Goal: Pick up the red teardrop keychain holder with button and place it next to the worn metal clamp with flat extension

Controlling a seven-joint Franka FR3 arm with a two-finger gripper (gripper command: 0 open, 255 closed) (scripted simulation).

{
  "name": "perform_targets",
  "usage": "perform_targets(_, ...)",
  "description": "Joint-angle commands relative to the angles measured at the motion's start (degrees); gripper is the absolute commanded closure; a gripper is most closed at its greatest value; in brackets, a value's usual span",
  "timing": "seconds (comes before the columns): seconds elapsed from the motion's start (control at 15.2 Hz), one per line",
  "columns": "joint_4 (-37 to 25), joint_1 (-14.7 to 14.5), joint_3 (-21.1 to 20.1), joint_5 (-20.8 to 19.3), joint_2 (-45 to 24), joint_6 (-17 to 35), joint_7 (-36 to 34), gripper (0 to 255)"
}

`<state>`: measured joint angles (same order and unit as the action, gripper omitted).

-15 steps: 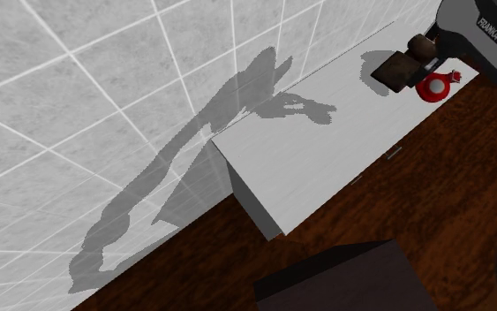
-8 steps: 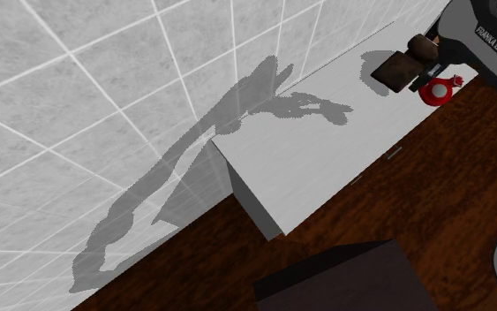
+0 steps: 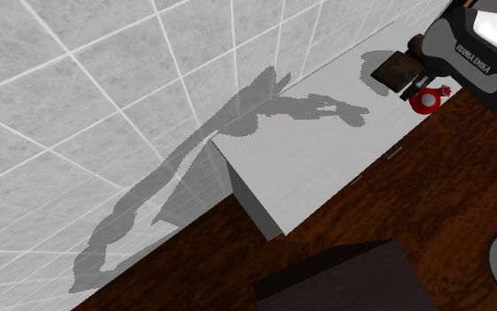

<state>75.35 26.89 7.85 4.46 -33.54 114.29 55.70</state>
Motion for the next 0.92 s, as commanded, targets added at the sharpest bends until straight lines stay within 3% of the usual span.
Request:
perform_targets(0.0, 1.3, 0.0, 0.0, 0.0, -0.1, 1.5, 0.0, 255)
perform_targets(0.86, 6.3, 0.0, -0.4, 0.5, -3.3, 9.7, 0.4, 255)
